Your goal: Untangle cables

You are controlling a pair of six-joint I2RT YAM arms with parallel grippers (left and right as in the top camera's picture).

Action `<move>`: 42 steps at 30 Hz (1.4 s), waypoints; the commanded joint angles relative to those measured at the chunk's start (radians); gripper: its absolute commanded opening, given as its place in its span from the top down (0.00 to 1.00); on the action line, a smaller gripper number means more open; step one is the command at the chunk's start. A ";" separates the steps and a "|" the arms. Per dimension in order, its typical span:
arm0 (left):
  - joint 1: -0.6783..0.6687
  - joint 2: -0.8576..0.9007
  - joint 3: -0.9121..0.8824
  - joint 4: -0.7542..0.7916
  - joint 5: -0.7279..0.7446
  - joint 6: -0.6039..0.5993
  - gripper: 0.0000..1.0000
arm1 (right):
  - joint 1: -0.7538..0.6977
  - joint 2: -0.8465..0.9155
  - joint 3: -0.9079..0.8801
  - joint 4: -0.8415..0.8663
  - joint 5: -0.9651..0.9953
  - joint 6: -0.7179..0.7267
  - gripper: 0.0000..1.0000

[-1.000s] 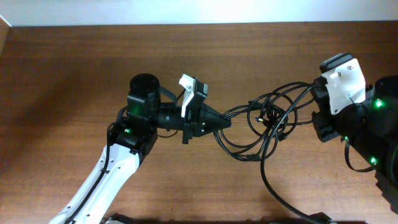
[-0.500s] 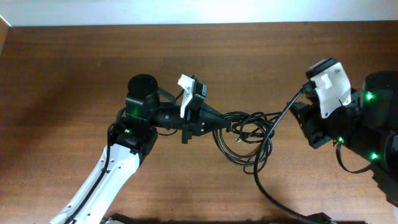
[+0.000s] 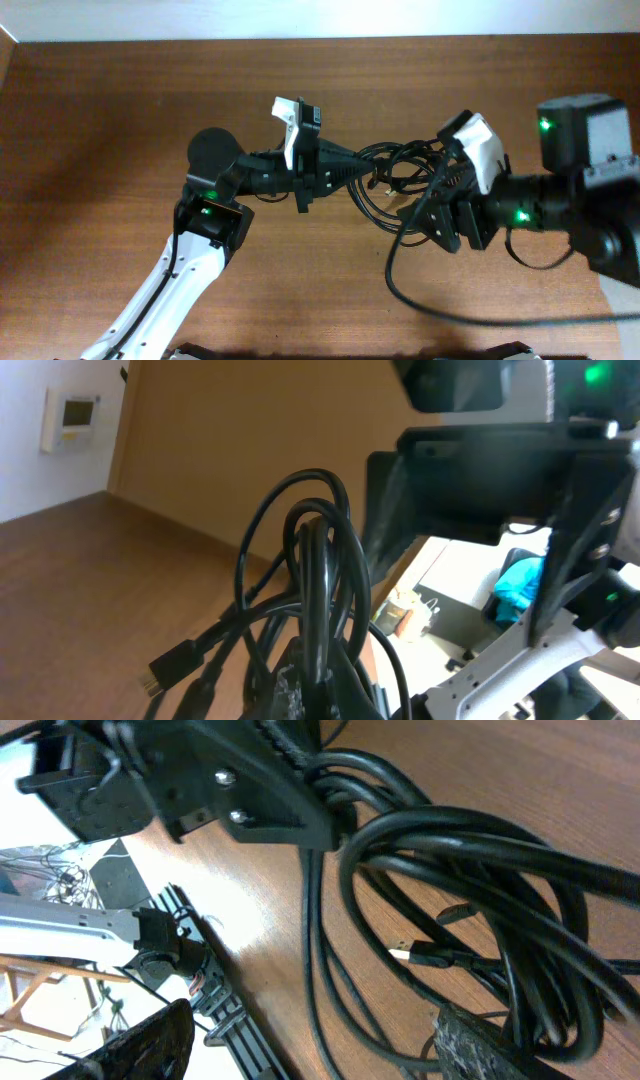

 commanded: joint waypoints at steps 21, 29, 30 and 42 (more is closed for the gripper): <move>-0.083 -0.004 0.007 -0.008 -0.190 -0.019 1.00 | 0.000 0.156 0.014 0.038 -0.169 -0.176 0.96; -0.084 -0.004 0.007 -0.410 -0.336 0.071 1.00 | -0.004 0.041 0.014 0.190 -0.168 -0.170 0.96; -0.084 -0.004 0.007 -0.444 -0.336 0.077 1.00 | -0.004 0.027 0.014 0.212 -0.169 -0.168 0.96; -0.076 -0.004 0.007 -0.615 -0.355 0.145 1.00 | -0.004 -0.047 0.014 0.256 0.213 0.108 0.96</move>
